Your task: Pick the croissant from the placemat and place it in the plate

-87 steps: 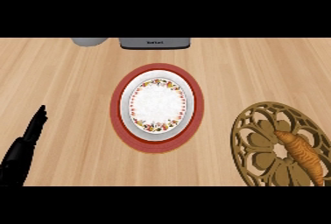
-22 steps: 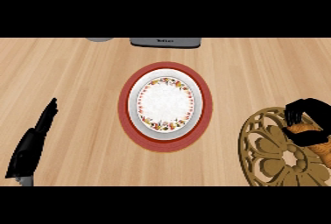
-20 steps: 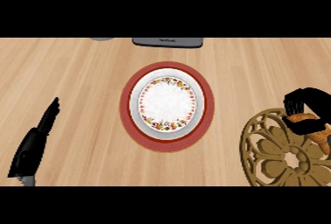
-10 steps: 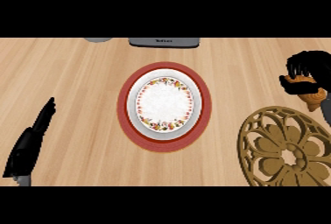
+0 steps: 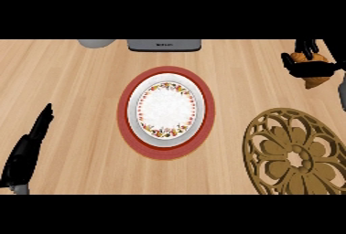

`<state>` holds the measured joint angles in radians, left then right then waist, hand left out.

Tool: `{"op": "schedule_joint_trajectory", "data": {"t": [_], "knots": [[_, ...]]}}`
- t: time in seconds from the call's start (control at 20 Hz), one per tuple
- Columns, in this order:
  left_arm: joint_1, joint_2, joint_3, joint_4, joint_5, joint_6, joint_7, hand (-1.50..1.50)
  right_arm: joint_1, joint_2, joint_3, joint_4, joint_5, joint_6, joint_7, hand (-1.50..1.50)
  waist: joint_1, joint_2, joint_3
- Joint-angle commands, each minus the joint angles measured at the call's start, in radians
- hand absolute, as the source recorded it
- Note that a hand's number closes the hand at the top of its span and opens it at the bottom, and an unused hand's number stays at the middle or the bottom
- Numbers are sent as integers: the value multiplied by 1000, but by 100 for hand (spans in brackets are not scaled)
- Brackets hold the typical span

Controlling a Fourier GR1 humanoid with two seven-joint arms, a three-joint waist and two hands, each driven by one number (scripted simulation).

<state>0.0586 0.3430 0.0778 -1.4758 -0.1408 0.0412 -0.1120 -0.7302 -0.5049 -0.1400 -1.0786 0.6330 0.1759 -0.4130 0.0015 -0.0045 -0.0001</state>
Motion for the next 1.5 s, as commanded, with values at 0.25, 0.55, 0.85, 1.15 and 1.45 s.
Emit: {"op": "schedule_joint_trajectory", "data": {"t": [0.25, 0.55, 0.85, 1.15, 1.45], "knots": [[21, -14, 5, -51, -11, -7, 34, 0, 11, 140, 87, -354, -99, 180, 215, 150, -7, -1, 0], [15, 2, 33, -18, 12, -48, 3, 0, -58, 343, 215, -402, -48, 142, 444, 150, 3, 2, -1], [12, -65, -22, -20, -67, 10, -1, 0, -174, 433, 256, -278, -19, 167, 561, 150, 11, 5, 0], [37, -52, 14, -10, -49, -12, -36, 0, -105, 502, 394, -119, 52, 49, 523, 150, 14, 7, 0], [71, -31, 33, -62, -35, -55, -40, 0, -233, 504, 483, 72, -56, -1, 538, 150, 25, 7, 0]]}}
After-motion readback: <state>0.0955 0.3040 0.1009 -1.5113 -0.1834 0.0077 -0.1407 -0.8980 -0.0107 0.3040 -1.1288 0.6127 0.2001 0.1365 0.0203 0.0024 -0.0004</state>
